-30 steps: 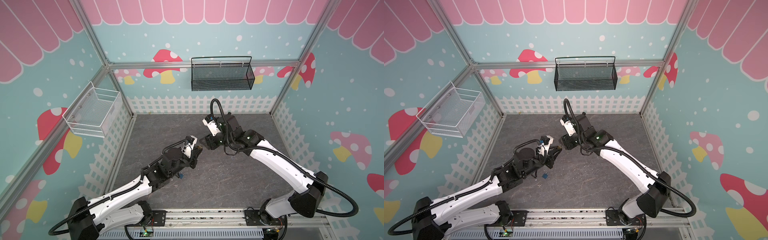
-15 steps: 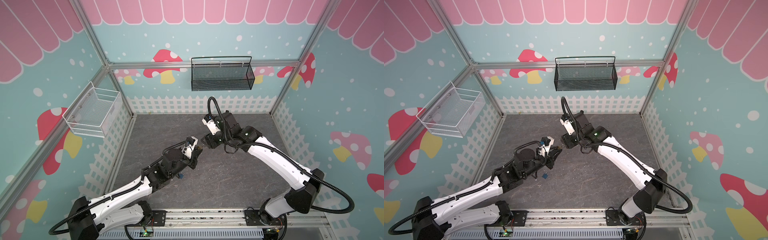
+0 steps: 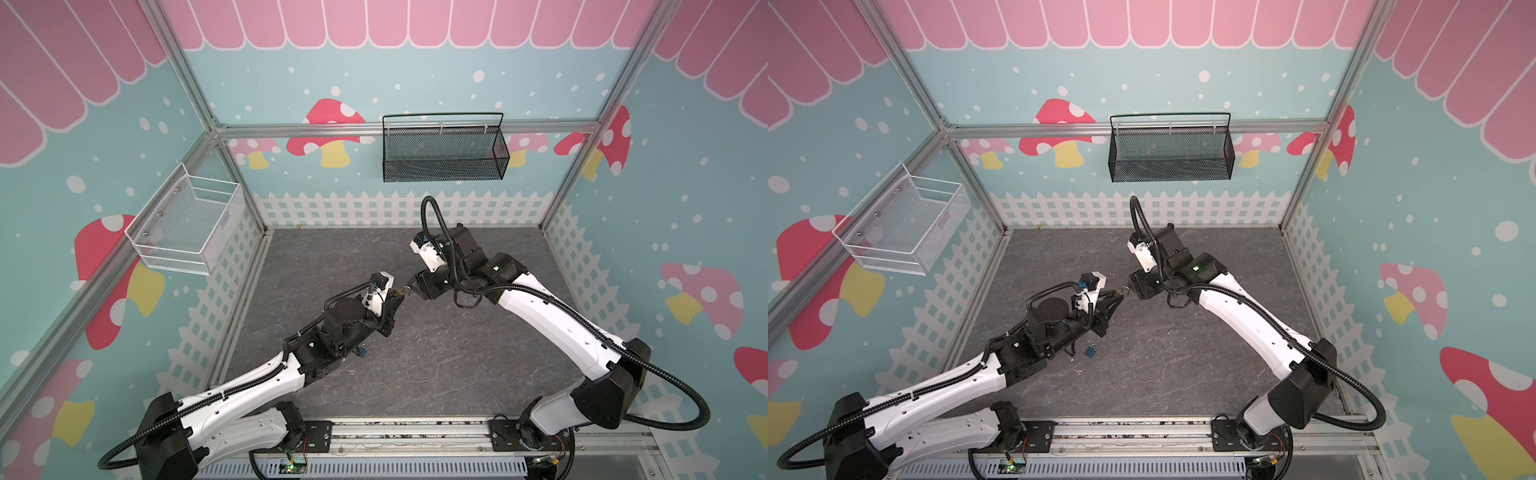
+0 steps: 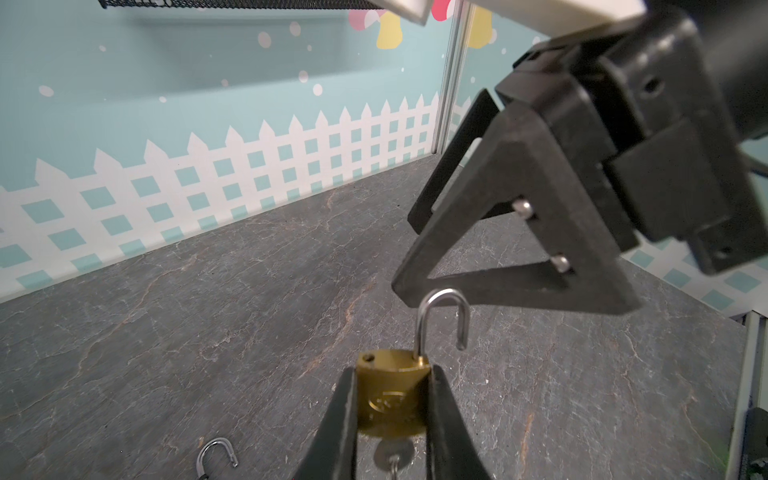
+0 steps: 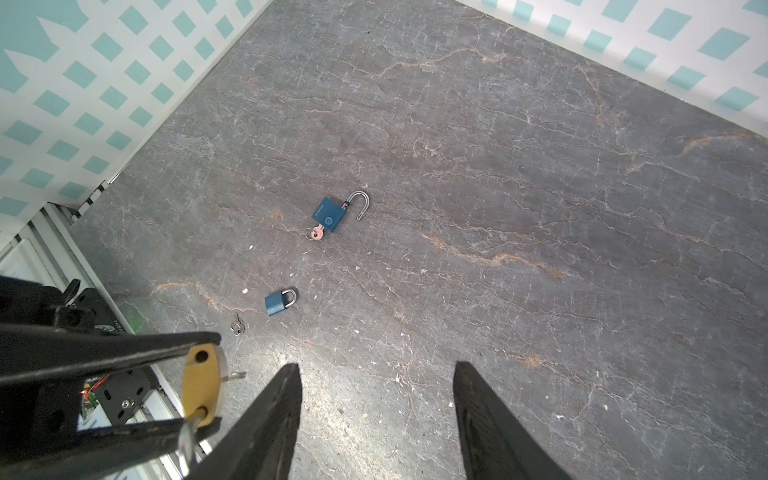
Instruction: Unlock with the key
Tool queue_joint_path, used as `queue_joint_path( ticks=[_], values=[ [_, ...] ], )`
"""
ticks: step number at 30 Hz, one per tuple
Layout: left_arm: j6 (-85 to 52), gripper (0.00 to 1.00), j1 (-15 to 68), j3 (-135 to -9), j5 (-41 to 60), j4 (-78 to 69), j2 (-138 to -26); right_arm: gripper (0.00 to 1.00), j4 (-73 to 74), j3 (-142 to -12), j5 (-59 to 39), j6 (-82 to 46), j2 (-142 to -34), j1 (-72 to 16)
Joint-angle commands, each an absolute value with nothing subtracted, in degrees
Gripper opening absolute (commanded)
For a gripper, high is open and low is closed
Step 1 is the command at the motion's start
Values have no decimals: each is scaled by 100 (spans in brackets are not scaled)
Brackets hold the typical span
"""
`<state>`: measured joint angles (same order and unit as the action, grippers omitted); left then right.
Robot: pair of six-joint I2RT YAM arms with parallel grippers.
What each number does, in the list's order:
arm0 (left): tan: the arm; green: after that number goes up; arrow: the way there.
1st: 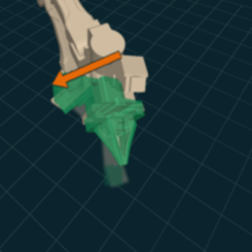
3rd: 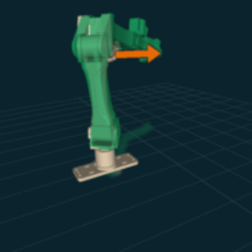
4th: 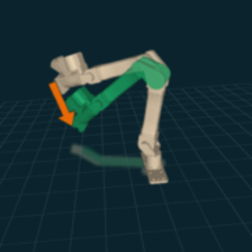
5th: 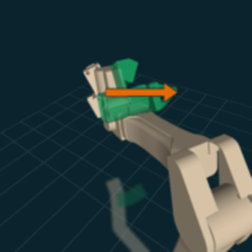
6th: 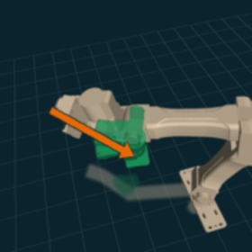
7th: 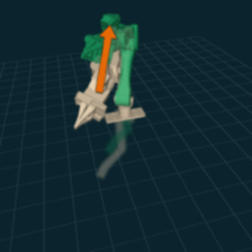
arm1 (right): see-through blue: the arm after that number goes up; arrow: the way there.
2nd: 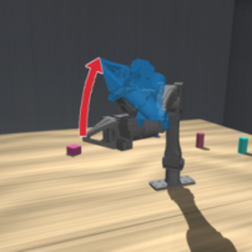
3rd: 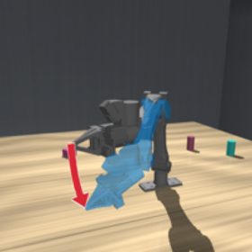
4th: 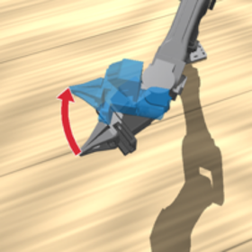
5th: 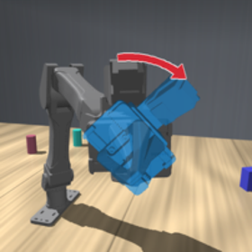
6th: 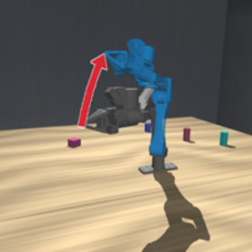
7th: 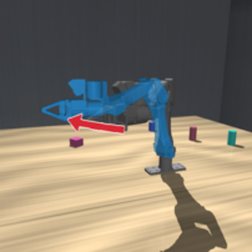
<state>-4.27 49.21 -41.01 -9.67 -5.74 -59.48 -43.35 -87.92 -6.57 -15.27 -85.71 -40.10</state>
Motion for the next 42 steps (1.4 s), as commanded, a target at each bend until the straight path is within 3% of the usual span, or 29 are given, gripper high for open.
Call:
queue_joint_path(
  ticks=[1, 11, 20, 29, 42],
  values=[
    [-438, 0, 4931, -4096, -1107, -747, -6007, 61, -4307, -8634, -710, -1541, -8324, -3954],
    [-2337, 0, 4931, -4876, -2122, 834, -6927, 63, -3448, -7260, -806, -2087, -7524, -3220],
    [-4091, 0, 4931, -5995, -1863, 1944, -8784, 63, -2647, -6075, -1087, -2576, -7203, -2648],
    [-4455, 0, 4933, -7031, -1682, 2422, -10457, 63, -2160, -5344, -1680, -2724, -7130, -2034],
    [-4639, 0, 4922, -7662, -1937, 2817, -11396, 63, -2109, -5190, -1688, -2663, -7233, -1853]
  ],
)
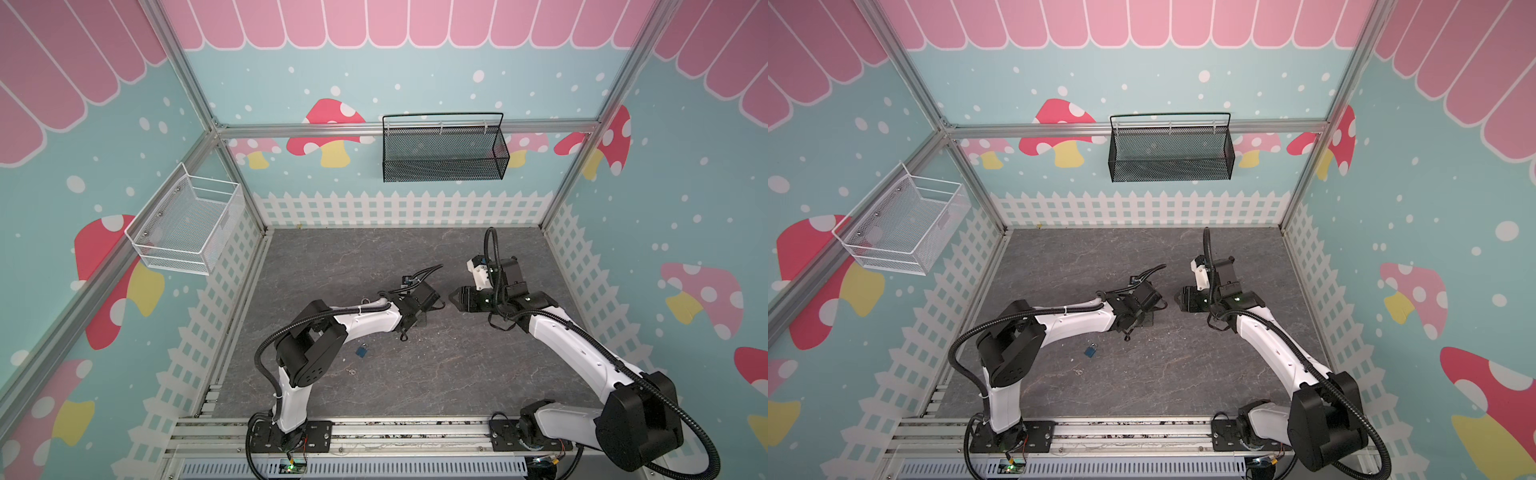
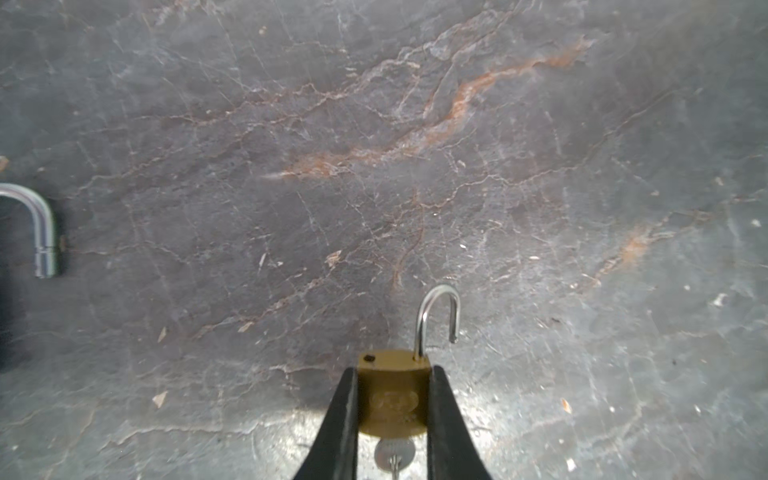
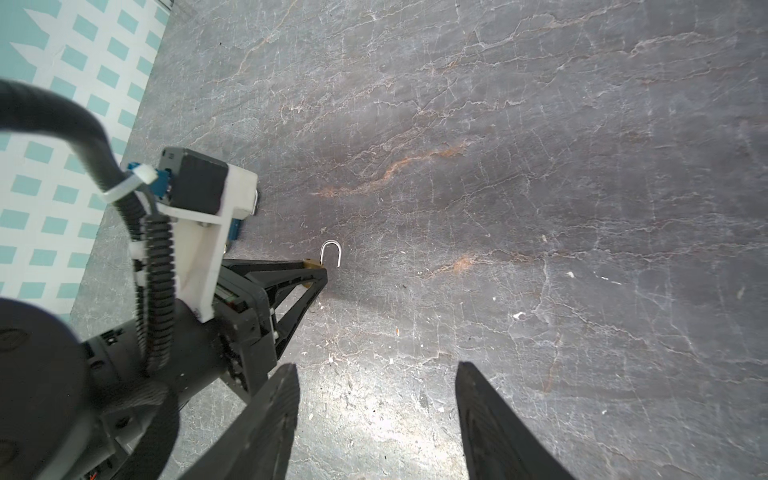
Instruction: Unlock with the key
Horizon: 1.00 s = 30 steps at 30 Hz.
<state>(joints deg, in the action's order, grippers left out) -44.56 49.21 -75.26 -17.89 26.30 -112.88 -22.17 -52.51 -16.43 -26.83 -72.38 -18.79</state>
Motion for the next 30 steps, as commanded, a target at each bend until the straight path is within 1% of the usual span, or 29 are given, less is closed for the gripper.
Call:
queue_joint_path(
  ticks=[1, 3, 6, 10, 15, 18, 19, 24, 30],
  values=[
    [-4653, 0, 4922, -7664, -1911, 2839, -11429, 63, -2102, -5173, -1680, -2664, -7225, -1854],
    [-4658, 0, 4914, -7681, -1864, 2874, -11498, 63, -2107, -5151, -1687, -2672, -7225, -1854],
    [-4697, 0, 4860, -7692, -1439, 2909, -11599, 63, -2103, -5150, -1696, -2672, -7217, -1848],
    [-4715, 0, 4856, -7664, -1376, 2926, -11628, 63, -2106, -5160, -1696, -2672, -7198, -1854],
    [-4805, 10, 4852, -7664, -1449, 2999, -11589, 62, -2124, -5150, -1683, -2672, -7175, -1854],
    [-4816, 24, 4843, -7668, -1474, 3031, -11525, 62, -2119, -5172, -1717, -2672, -7153, -1854],
    [-4817, 27, 4843, -7665, -1472, 3034, -11489, 62, -2130, -5192, -1753, -2659, -7157, -1854],
    [-4792, 35, 4825, -7668, -1405, 3094, -11315, 61, -2160, -5271, -1766, -2620, -7067, -1854],
    [-4909, 41, 4746, -7318, -1100, 2809, -10547, 60, -2413, -5543, -1927, -2516, -7073, -1898]
  ],
)
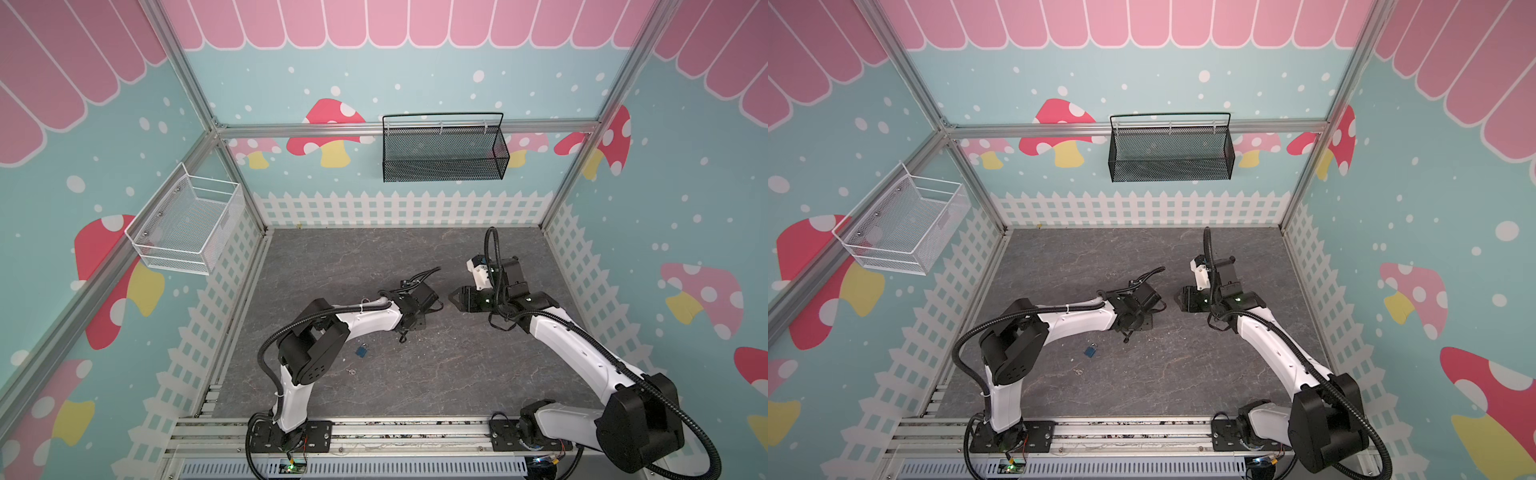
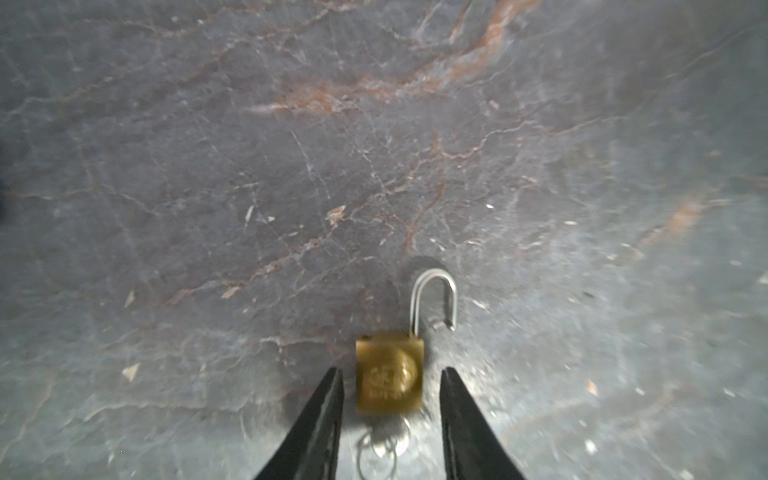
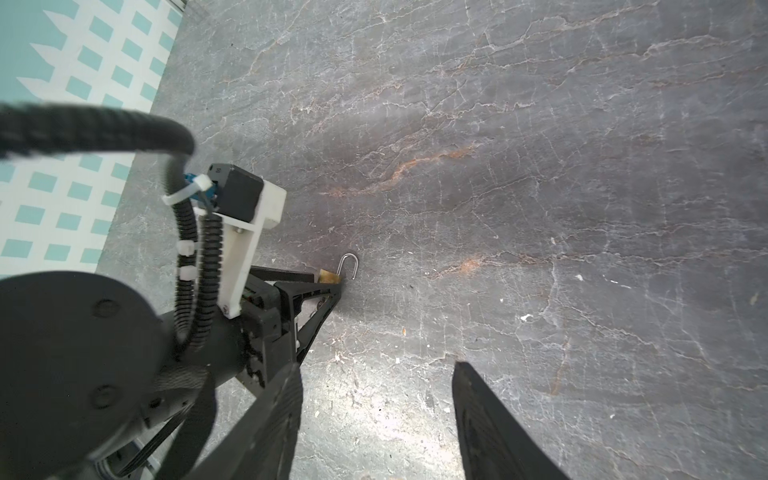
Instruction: Unlock with the key
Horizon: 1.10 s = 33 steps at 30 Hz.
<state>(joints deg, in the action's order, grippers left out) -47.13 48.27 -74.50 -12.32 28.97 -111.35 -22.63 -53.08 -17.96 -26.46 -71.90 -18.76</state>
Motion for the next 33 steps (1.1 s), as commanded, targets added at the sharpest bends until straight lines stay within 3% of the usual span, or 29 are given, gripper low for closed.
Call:
queue_joint_path(
  ticks=[1, 7, 22, 33],
  values=[
    [-4914, 42, 4746, -7226, -1153, 2799, -10375, 60, -2458, -5592, -1933, -2505, -7075, -1920],
    [-4968, 43, 4637, -6478, -1228, 2545, -9194, 60, -2684, -5813, -1853, -2485, -7184, -2309],
    [-5081, 44, 3521, -4419, -1371, 2901, -5870, 59, -1851, -5757, -1240, -3331, -8200, -4850],
    [-4852, 44, 2463, -3955, -1100, 3665, -4835, 58, -1151, -6154, -849, -3549, -9448, -6169]
  ],
)
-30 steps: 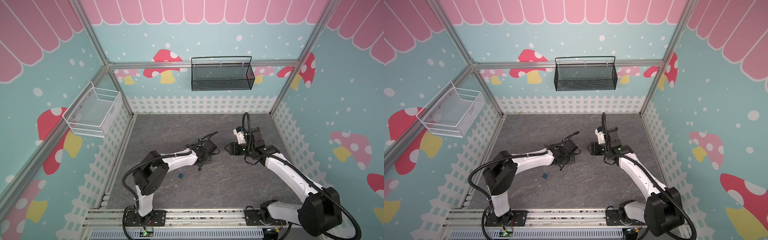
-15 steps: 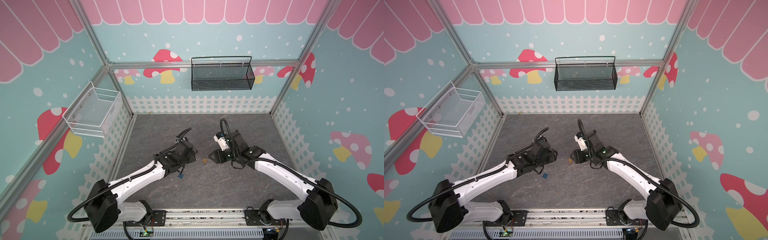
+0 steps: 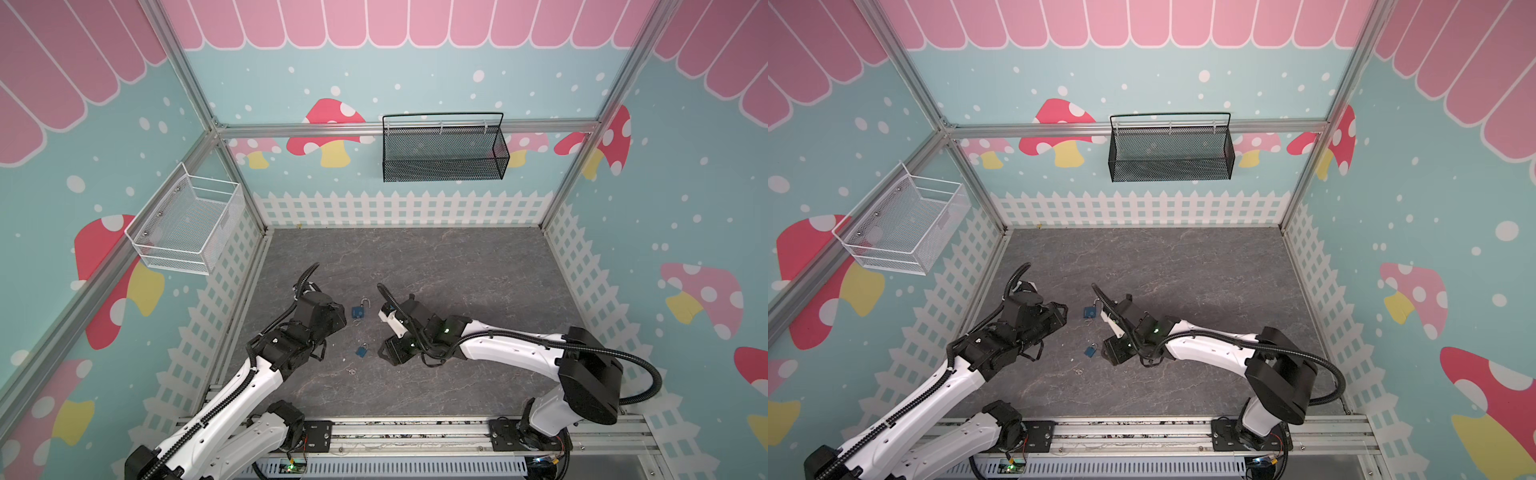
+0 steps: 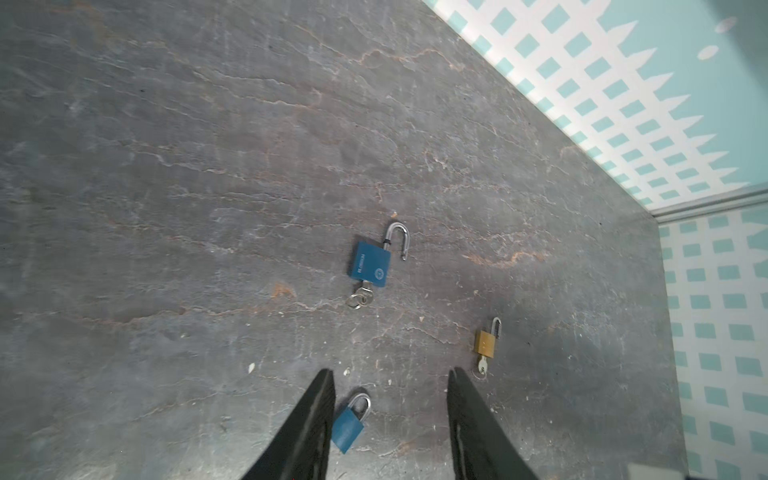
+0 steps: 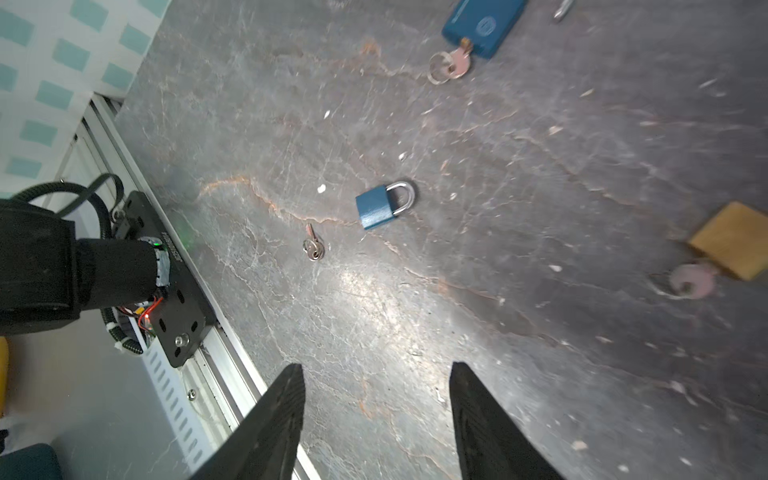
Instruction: Unlock with the key
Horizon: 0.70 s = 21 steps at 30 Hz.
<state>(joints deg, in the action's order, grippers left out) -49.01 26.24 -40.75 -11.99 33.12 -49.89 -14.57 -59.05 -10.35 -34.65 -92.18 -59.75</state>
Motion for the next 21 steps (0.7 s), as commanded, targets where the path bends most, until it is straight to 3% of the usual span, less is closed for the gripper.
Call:
queue_joint_path(
  ticks=[1, 10, 21],
  values=[
    [-4852, 44, 2379, -3900, -1045, 3662, -4761, 58, -1136, -6240, -824, -3518, -9576, -6251],
    [-5048, 44, 1616, -3427, -625, 3726, -4174, 51, -902, -6854, -926, -2837, -10486, -6539],
    [-5402, 44, 1506, -3140, -598, 3816, -3694, 41, -880, -7274, -1423, -1669, -11160, -6557]
  ],
)
